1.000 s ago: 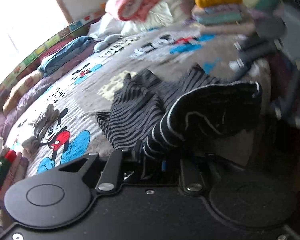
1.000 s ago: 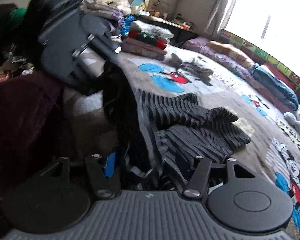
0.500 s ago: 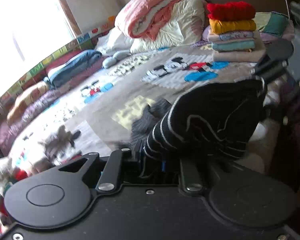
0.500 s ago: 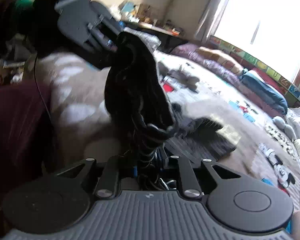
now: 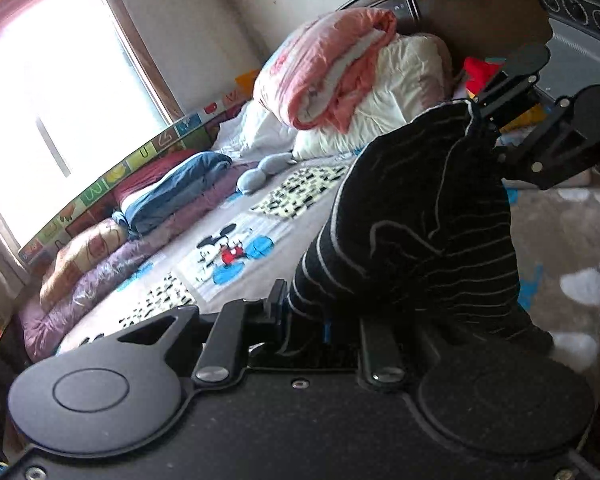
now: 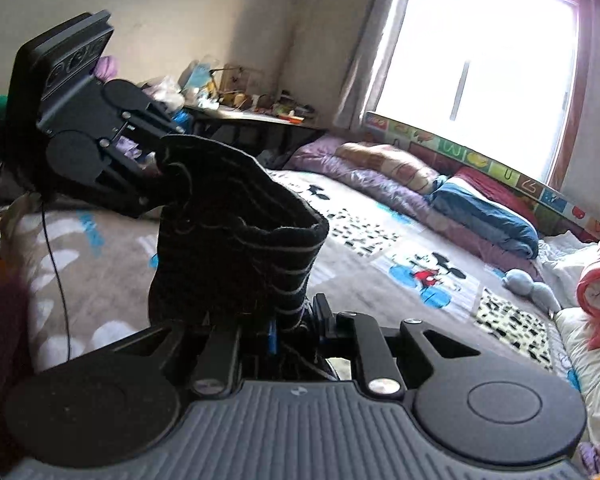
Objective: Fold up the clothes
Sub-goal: 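Lift the striped shirt with both grippers and shake it open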
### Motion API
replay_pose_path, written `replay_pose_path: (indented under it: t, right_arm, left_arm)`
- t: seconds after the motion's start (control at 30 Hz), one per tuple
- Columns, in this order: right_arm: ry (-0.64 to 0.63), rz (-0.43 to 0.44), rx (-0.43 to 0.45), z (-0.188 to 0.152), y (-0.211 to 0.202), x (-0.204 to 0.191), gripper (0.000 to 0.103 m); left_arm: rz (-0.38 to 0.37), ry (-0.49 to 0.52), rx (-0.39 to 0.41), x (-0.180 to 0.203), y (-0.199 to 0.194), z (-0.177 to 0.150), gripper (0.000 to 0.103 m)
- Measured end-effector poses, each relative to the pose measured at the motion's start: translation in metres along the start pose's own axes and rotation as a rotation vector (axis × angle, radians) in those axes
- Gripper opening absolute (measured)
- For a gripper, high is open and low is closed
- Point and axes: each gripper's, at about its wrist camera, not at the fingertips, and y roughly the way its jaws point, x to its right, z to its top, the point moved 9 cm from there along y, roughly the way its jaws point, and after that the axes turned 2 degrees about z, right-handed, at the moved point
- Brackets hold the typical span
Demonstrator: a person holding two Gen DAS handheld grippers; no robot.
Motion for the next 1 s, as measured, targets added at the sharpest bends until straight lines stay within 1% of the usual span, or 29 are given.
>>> replay_pose_path:
  t: [0.23, 0.63, 0.77, 1.0]
  right_arm:
    - [0.043, -0.016, 0.017, 0.033, 0.014, 0.058, 0.018]
    - [0.104, -0.036, 0.018, 0.083, 0.053, 0.144, 0.018]
    - [0.131, -0.049, 0.022, 0.1, 0.067, 0.176, 0.018]
    - [0.159, -0.118, 0.026, 0.123, 0.108, 0.232, 0.018]
  left_arm:
    - [0.009, 0.009, 0.013, -0.032, 0.025, 0.035, 0.016]
    - [0.043, 0.034, 0.013, -0.086, 0.087, 0.087, 0.015]
    - [0.073, 0.037, 0.017, -0.108, 0.108, 0.107, 0.015]
    - [0.141, 0.035, -0.007, -0.137, 0.157, 0.128, 0.015]
